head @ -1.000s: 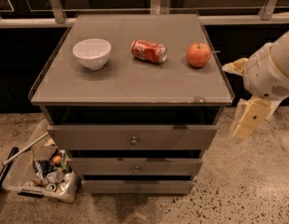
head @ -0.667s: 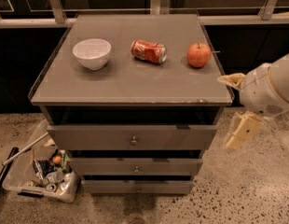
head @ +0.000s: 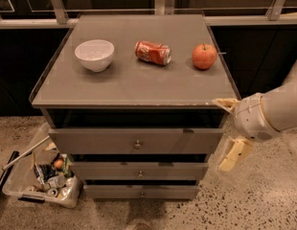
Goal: Open top drawer
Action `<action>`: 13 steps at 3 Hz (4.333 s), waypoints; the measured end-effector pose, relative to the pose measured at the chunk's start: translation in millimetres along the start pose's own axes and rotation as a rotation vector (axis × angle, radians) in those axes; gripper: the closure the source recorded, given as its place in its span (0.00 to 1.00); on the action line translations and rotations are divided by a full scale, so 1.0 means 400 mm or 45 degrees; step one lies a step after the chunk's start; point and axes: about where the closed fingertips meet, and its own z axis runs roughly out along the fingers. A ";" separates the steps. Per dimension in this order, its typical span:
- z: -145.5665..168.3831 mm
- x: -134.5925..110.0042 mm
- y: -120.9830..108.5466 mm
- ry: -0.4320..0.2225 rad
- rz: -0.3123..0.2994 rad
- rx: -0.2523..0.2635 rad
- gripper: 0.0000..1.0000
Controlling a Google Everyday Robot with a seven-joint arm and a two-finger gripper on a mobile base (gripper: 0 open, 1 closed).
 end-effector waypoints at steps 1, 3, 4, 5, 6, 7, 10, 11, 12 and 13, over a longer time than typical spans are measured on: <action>0.035 0.012 0.012 0.023 0.040 -0.020 0.00; 0.176 0.058 0.014 0.054 0.143 -0.006 0.00; 0.237 0.068 -0.001 0.037 0.167 0.028 0.00; 0.302 0.073 -0.019 -0.006 0.166 0.056 0.00; 0.364 0.081 -0.028 -0.058 0.146 0.066 0.00; 0.408 0.092 -0.039 -0.090 0.128 0.067 0.00; 0.415 0.083 -0.117 -0.107 0.044 0.122 0.00; 0.471 0.076 -0.126 -0.120 -0.003 0.070 0.00; 0.472 0.076 -0.126 -0.121 -0.003 0.070 0.00; 0.472 0.076 -0.126 -0.121 -0.003 0.069 0.19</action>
Offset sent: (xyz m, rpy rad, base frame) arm 0.0134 0.0151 -0.0832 -0.0220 0.0891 -0.1227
